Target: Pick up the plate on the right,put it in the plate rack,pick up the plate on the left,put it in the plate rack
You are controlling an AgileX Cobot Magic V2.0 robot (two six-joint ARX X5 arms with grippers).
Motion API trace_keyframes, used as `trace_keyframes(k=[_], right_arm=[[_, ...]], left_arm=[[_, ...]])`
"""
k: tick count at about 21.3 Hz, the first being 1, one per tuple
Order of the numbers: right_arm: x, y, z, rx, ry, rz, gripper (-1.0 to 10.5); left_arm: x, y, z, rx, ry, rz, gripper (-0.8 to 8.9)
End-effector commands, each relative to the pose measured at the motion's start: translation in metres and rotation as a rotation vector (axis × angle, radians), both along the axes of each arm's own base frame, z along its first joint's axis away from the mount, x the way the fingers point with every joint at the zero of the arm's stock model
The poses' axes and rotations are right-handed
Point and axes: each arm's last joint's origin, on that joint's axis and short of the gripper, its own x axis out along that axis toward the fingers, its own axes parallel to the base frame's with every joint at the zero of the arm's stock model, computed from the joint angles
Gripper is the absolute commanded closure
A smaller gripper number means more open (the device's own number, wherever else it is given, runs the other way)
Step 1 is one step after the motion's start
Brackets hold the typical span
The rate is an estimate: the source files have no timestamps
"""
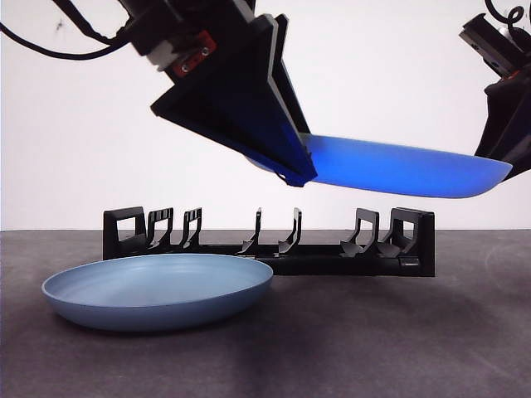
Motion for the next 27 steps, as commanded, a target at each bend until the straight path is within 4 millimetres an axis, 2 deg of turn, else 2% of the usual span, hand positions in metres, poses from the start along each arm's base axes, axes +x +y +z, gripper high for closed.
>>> trace_keyframes(k=[1,3,17,20,24,27], right_arm=[[0.000,0.001,0.002,0.010,-0.020,0.020,9.6],[0.000,0.001,0.002,0.011,-0.022,0.021,9.6],[0.002,0.001,0.008,0.013,-0.057,0.035,9.6],[0.005,0.001,0.014,0.013,-0.087,0.042,8.7],[0.010,0.002,0.026,0.019,-0.148,0.042,6.1],[0.013,0.002,0.037,0.025,-0.201,0.039,5.3]], left_arm=[[0.000,0.000,-0.002,0.013,0.000,-0.012,7.97],[0.000,0.000,-0.002,0.019,-0.002,-0.018,8.22],[-0.002,0.002,-0.004,0.052,0.014,-0.026,8.22],[-0.002,0.003,-0.005,0.056,0.017,-0.026,8.22],[-0.002,0.002,-0.005,0.055,0.016,-0.026,8.22],[-0.002,0.002,-0.005,0.054,0.016,-0.025,8.22]])
